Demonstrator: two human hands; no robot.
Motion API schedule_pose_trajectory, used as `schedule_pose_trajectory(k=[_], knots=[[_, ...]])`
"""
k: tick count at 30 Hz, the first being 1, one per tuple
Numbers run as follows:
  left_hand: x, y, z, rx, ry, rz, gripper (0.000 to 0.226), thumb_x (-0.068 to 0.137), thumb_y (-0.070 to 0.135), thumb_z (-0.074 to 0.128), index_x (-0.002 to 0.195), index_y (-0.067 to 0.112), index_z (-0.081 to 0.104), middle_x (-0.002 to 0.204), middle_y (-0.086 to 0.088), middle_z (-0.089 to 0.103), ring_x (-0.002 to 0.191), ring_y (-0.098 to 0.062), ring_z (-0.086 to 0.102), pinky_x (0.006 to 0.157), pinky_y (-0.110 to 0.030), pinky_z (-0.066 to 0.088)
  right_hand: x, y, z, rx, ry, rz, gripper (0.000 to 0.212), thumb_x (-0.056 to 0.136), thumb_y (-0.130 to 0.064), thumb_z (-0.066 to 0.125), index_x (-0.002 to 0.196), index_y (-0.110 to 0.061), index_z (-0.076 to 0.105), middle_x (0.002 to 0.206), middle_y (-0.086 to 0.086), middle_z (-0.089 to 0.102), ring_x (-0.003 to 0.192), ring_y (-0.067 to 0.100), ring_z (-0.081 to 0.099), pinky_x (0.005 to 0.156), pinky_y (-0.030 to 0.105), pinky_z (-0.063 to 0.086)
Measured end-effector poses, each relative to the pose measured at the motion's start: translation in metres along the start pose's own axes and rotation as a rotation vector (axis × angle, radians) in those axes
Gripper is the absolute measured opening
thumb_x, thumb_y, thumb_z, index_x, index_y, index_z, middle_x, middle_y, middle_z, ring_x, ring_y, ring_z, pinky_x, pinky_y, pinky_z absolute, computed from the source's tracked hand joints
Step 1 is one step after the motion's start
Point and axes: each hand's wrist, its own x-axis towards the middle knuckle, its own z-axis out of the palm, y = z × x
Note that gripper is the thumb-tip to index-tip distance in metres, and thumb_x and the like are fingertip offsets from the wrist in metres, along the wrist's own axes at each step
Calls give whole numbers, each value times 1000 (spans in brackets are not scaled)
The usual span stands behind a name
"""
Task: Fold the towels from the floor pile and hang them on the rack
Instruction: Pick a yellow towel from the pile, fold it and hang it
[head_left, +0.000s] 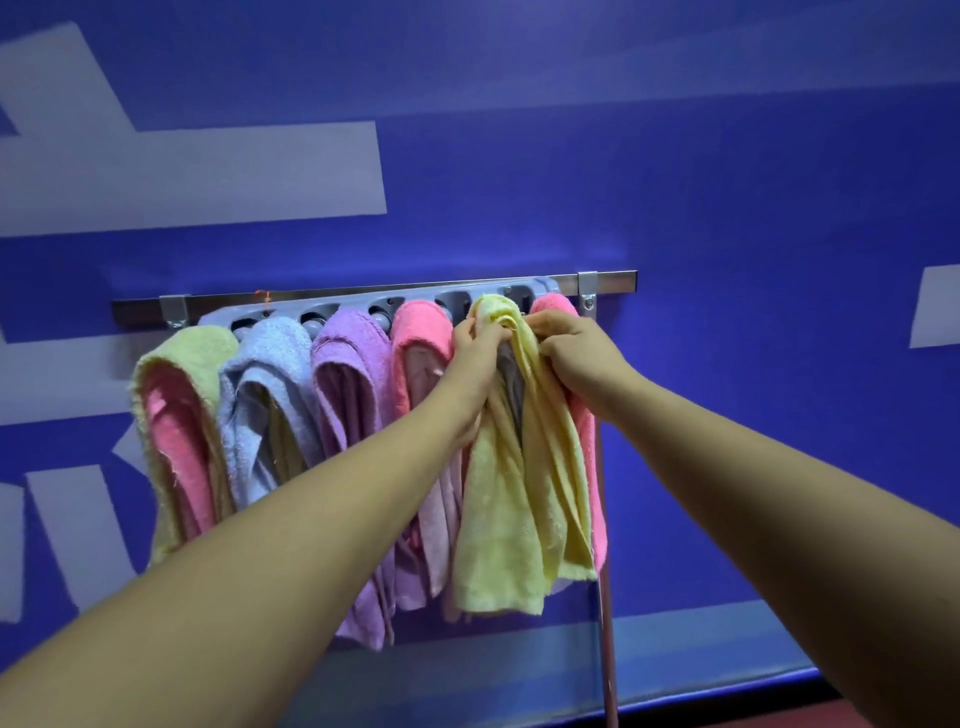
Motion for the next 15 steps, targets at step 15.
schedule_pose_trajectory(k=[15], knots=[[4, -27, -34, 524, -51, 246, 75, 82, 16, 59, 151, 33, 35, 134, 6, 61, 120, -11, 59, 104, -28, 44, 10, 45, 8, -403, -52, -46, 15, 91, -12, 53, 106, -7, 55, 88, 1, 57, 78, 14, 52, 71, 34, 44]])
